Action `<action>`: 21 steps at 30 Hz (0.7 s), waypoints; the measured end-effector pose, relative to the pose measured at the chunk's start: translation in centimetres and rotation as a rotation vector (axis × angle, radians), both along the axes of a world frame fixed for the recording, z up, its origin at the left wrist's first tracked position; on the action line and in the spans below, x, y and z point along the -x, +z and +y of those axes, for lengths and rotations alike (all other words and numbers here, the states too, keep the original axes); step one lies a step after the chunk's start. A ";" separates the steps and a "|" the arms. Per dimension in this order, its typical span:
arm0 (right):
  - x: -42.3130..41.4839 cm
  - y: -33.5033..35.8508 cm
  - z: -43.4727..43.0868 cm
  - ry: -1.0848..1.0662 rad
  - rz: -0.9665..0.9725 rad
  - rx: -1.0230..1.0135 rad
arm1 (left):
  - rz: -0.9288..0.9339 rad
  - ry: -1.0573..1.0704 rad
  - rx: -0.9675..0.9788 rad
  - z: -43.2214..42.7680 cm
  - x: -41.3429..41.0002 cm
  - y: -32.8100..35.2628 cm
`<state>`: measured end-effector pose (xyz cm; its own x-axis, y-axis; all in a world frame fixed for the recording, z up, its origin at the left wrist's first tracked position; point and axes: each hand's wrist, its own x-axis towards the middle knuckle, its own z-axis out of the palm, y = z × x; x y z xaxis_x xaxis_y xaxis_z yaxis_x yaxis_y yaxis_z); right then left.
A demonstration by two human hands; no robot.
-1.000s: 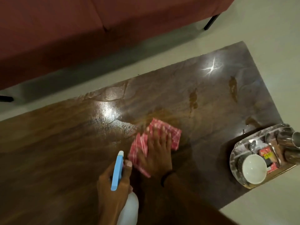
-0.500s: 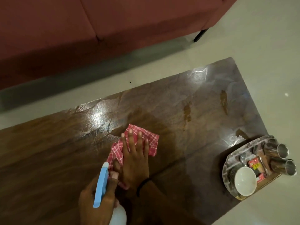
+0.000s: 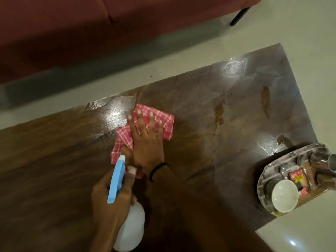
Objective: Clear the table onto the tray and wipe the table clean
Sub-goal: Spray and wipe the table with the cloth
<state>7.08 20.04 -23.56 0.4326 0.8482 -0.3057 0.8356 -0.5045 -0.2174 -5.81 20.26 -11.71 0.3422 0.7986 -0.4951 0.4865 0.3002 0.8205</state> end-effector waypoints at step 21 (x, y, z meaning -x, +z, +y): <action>-3.2 -0.5 5.5 -0.084 -0.104 -0.007 | 0.082 0.117 -0.057 1.4 -0.5 -0.9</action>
